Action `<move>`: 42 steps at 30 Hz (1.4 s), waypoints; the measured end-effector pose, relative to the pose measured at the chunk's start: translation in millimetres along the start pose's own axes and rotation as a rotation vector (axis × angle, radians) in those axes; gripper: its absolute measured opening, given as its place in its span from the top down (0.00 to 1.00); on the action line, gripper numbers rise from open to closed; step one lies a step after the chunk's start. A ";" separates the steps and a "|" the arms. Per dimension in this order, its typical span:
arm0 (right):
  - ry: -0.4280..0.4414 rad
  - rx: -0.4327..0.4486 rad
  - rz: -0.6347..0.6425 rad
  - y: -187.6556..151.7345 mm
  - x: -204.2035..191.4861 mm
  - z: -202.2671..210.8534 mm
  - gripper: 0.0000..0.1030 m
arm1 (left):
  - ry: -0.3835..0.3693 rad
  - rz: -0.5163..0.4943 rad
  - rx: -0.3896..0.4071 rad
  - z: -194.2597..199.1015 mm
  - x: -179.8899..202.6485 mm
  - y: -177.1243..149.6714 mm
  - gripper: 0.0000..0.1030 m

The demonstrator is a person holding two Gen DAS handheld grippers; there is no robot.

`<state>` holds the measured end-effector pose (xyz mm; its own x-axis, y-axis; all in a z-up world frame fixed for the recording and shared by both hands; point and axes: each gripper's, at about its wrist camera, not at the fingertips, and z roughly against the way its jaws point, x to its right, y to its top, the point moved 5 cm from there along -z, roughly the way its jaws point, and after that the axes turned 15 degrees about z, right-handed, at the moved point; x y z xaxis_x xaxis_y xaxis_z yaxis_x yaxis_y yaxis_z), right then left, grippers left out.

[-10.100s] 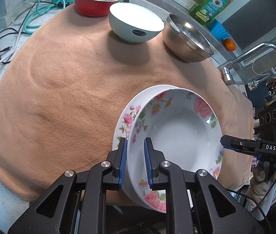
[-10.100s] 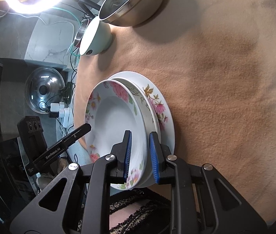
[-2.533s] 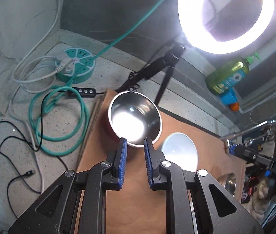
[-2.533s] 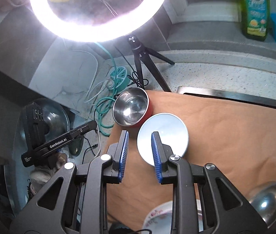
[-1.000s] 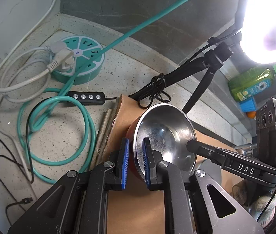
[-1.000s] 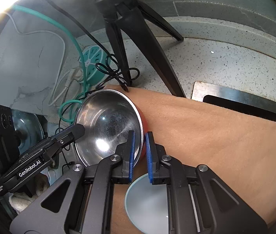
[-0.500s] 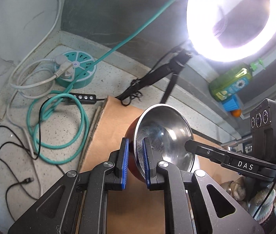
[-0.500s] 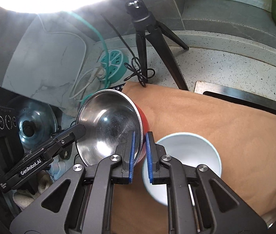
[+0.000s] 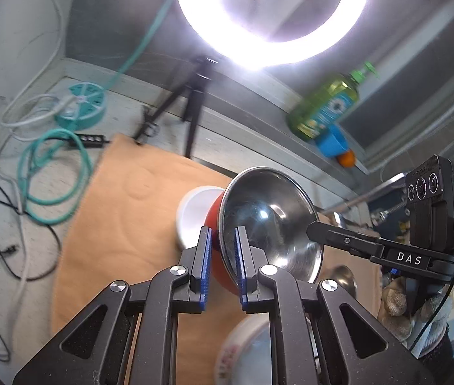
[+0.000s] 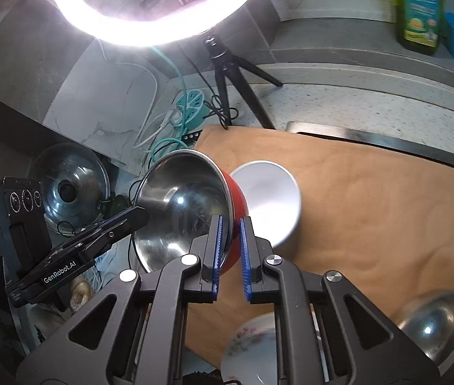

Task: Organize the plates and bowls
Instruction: 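Close both grippers on the red-exterior bowl rim and lift it, then lower the red-exterior bowl into the large steel bowl and hold it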

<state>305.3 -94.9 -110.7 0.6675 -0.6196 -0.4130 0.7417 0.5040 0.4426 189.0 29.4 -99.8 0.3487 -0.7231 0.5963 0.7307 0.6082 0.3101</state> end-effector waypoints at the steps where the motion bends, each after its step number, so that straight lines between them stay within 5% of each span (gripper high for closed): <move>1: -0.004 0.004 -0.005 -4.6 4.4 7.8 0.89 | -0.006 -0.007 -0.005 -0.6 6.7 -6.3 0.88; 24: -0.137 0.045 -0.158 -134.6 125.5 135.2 0.89 | -0.101 -0.182 -0.208 -75.0 138.9 -129.9 0.88; 42: -0.193 -0.095 -0.185 -190.1 174.6 104.3 0.89 | 0.030 -0.304 -0.315 -130.9 154.8 -175.6 0.88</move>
<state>273.9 -361.7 -183.9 0.5020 -0.8048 -0.3167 0.8587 0.4203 0.2932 191.5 -232.2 -158.9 0.1034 -0.8658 0.4895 0.9445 0.2398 0.2247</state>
